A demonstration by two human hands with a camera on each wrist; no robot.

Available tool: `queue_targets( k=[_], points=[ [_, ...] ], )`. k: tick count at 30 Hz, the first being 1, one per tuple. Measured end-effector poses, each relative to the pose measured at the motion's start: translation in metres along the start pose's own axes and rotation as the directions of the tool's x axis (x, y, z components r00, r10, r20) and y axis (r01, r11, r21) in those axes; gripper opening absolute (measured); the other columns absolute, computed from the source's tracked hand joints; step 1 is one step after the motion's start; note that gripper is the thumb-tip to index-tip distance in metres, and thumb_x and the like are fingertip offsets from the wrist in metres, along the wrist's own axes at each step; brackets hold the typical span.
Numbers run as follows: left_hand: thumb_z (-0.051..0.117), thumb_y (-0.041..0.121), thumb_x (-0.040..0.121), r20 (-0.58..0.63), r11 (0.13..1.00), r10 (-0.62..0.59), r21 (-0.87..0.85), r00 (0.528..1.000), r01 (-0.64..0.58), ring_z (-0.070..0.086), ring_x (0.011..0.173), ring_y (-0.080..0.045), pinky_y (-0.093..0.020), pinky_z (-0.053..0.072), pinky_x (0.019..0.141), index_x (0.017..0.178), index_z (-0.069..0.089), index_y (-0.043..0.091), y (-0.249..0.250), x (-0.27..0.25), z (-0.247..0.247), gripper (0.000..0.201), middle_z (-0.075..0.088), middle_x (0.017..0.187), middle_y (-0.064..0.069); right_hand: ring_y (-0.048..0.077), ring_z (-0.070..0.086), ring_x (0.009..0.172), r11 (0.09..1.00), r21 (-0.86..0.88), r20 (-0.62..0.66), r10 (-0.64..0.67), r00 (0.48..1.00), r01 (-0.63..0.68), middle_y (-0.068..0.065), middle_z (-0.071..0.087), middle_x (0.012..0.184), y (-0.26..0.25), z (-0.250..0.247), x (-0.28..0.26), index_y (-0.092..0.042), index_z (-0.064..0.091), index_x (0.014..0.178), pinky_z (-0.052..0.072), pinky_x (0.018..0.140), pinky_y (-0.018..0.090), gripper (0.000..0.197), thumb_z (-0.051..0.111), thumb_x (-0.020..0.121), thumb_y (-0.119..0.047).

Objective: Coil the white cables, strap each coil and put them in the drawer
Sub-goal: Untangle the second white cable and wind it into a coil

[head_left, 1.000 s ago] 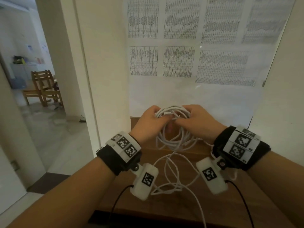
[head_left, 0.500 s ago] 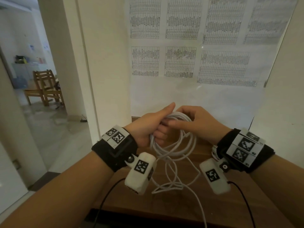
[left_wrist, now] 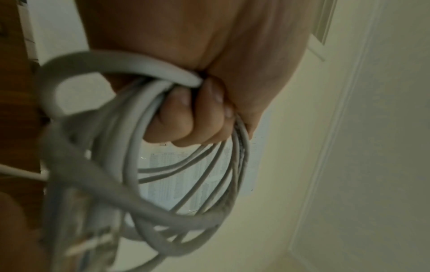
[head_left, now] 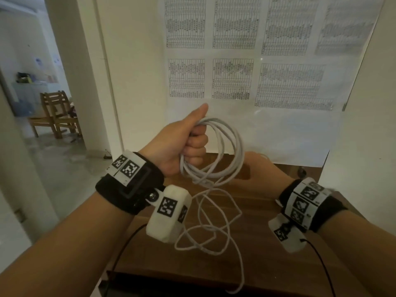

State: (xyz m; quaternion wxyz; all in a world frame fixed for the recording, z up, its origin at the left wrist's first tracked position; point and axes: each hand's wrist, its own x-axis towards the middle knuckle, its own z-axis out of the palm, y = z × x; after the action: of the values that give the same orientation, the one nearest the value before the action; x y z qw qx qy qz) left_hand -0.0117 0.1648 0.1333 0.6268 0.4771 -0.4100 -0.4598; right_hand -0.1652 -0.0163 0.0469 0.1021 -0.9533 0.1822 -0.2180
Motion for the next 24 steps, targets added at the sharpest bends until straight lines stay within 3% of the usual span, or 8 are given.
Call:
queue_targets(
  k=[5,8,11,15,17,20,22,24],
  points=[
    [0.051,0.056,0.097,-0.141,0.990,0.038,-0.131,0.989,-0.056,0.013,0.041,-0.008,-0.022,0.012,0.043,0.062,0.026,0.027,-0.001,0.004,-0.019,0.052,0.016,0.051,0.008,0.009,0.063,0.110,0.963,0.265,-0.194,0.108,0.975,-0.054,-0.010,0.066,0.123,0.008,-0.007,-0.008,-0.028,0.066,0.104,0.053,0.097,0.030,0.021,0.073,0.089,-0.017],
    [0.053,0.056,0.096,-0.178,0.976,0.004,-0.212,0.984,-0.042,0.016,0.038,-0.007,-0.021,0.013,0.042,0.059,0.029,0.026,-0.010,0.009,-0.022,0.053,0.018,0.049,0.008,0.010,0.066,0.115,0.817,0.575,-0.359,0.202,0.911,0.046,-0.003,0.070,0.122,0.001,-0.017,-0.010,-0.014,0.070,0.100,0.054,0.099,0.030,0.020,0.073,0.086,0.000],
    [0.054,0.055,0.096,-0.193,0.969,-0.009,-0.244,0.981,-0.039,0.016,0.038,-0.007,-0.021,0.013,0.042,0.057,0.031,0.026,-0.015,0.014,-0.016,0.053,0.019,0.049,0.008,0.016,0.073,0.094,0.800,0.587,-0.467,0.213,0.858,0.121,0.003,0.077,0.094,-0.016,-0.026,-0.013,-0.008,0.072,0.089,0.058,0.089,0.036,0.005,0.075,0.086,-0.008],
    [0.053,0.053,0.097,-0.201,0.964,0.015,-0.258,0.979,-0.068,0.016,0.039,-0.007,-0.021,0.013,0.042,0.056,0.032,0.026,-0.015,0.017,-0.002,0.054,0.018,0.049,0.008,0.009,0.068,0.072,0.955,0.293,-0.323,0.141,0.936,-0.043,-0.006,0.073,0.076,-0.021,-0.016,-0.015,-0.020,0.074,0.078,0.060,0.075,0.042,0.015,0.079,0.081,-0.034],
    [0.052,0.053,0.098,-0.229,0.963,0.036,-0.253,0.973,-0.095,0.015,0.041,-0.007,-0.022,0.012,0.044,0.054,0.034,0.026,-0.014,0.017,0.003,0.055,0.018,0.050,0.008,0.008,0.072,0.077,0.921,0.389,-0.327,0.159,0.932,-0.021,-0.005,0.076,0.081,-0.020,-0.011,-0.017,-0.018,0.075,0.078,0.058,0.087,0.044,0.012,0.081,0.081,-0.029],
    [0.053,0.051,0.098,-0.295,0.952,0.057,-0.271,0.954,-0.141,0.014,0.044,-0.008,-0.023,0.011,0.047,0.055,0.036,0.025,-0.016,0.019,-0.001,0.053,0.018,0.053,0.007,0.006,0.070,0.107,0.804,0.587,-0.383,0.174,0.907,0.093,-0.003,0.079,0.091,-0.021,-0.014,-0.025,-0.007,0.076,0.082,0.042,0.114,0.035,0.005,0.078,0.083,-0.011],
    [0.054,0.051,0.098,-0.334,0.947,0.048,-0.285,0.941,-0.149,0.014,0.044,-0.008,-0.022,0.013,0.045,0.056,0.037,0.025,-0.018,0.021,-0.007,0.053,0.018,0.054,0.007,0.011,0.070,0.111,0.712,0.691,-0.377,0.207,0.903,0.125,0.003,0.079,0.093,-0.022,-0.020,-0.030,-0.002,0.076,0.085,0.049,0.106,0.034,0.007,0.076,0.085,-0.009],
    [0.054,0.051,0.099,-0.357,0.952,0.031,-0.274,0.934,-0.137,0.015,0.044,-0.008,-0.022,0.013,0.044,0.058,0.036,0.025,-0.021,0.023,-0.012,0.051,0.018,0.054,0.007,0.021,0.075,0.097,0.739,0.664,-0.401,0.224,0.888,0.113,0.004,0.079,0.089,-0.022,-0.026,-0.031,-0.007,0.078,0.085,0.058,0.089,0.037,0.007,0.076,0.086,-0.014]
  ],
)
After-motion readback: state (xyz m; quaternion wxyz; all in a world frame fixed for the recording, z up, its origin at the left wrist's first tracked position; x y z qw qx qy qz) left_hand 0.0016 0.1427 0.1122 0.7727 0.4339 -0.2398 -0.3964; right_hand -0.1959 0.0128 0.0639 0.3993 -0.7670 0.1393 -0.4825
